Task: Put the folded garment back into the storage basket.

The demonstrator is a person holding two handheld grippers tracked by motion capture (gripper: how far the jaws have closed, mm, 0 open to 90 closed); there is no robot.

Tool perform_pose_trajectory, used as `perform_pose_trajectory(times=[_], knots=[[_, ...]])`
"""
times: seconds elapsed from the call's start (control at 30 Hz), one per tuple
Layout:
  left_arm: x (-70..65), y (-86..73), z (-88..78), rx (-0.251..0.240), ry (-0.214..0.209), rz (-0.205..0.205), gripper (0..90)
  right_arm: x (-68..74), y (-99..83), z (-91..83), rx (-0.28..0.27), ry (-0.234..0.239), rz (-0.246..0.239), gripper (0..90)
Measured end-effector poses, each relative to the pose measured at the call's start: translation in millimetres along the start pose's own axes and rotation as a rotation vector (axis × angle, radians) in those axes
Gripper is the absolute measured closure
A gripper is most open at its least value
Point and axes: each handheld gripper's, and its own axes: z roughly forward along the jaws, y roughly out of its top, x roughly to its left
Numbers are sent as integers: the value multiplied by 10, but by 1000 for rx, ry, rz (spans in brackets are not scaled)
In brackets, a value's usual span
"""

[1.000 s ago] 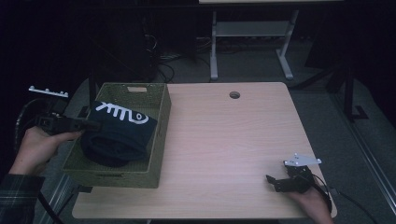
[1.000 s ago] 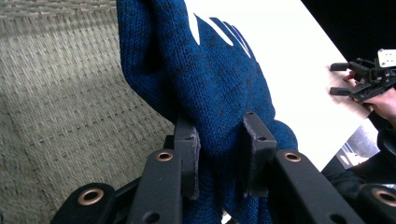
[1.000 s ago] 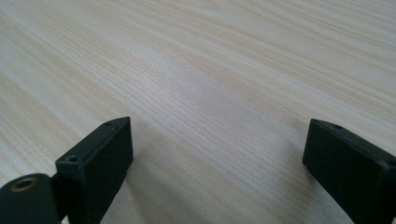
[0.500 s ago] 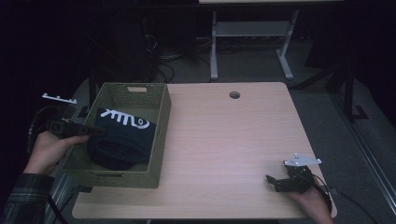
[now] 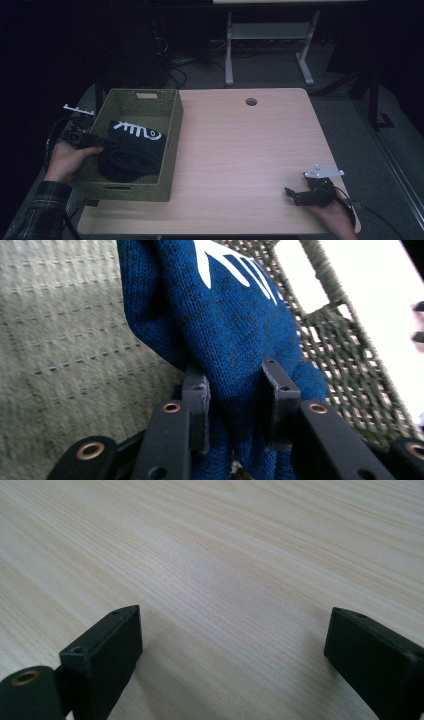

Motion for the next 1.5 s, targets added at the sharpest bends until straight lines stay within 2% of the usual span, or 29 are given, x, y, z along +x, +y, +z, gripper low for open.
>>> perform_pose_trajectory(times=[0.27, 0.5, 0.53, 0.57, 0.67, 0.9, 1.1, 1.17, 1.23, 1.5], knots=[[25, 13, 40, 1, 78, 20, 580, 0, 0, 0, 0, 0, 0, 79], [25, 30, 7, -10, 108, 16, 499, 0, 0, 0, 0, 0, 0, 79], [24, 34, 3, -3, 116, 19, 476, 0, 0, 0, 0, 0, 0, 79], [15, 36, 0, 1, 143, 26, 440, 0, 0, 0, 0, 0, 0, 79], [9, 35, -7, -12, 146, 27, 419, 0, 0, 0, 0, 0, 0, 79], [-69, 50, -43, -42, 174, 45, 291, 0, 0, 0, 0, 0, 0, 79], [-198, 62, -25, -71, 187, 79, 187, -1, 0, -1, 1, 1, -1, 79], [-218, 67, -21, -71, 190, 83, 174, -1, 0, -1, 1, 1, 0, 78], [-303, 93, 2, -61, 199, 102, 145, 0, 1, -1, 1, 0, 0, 78], [-519, 176, 100, -62, 196, 151, 135, 5, -1, -4, 4, -1, 7, 79]])
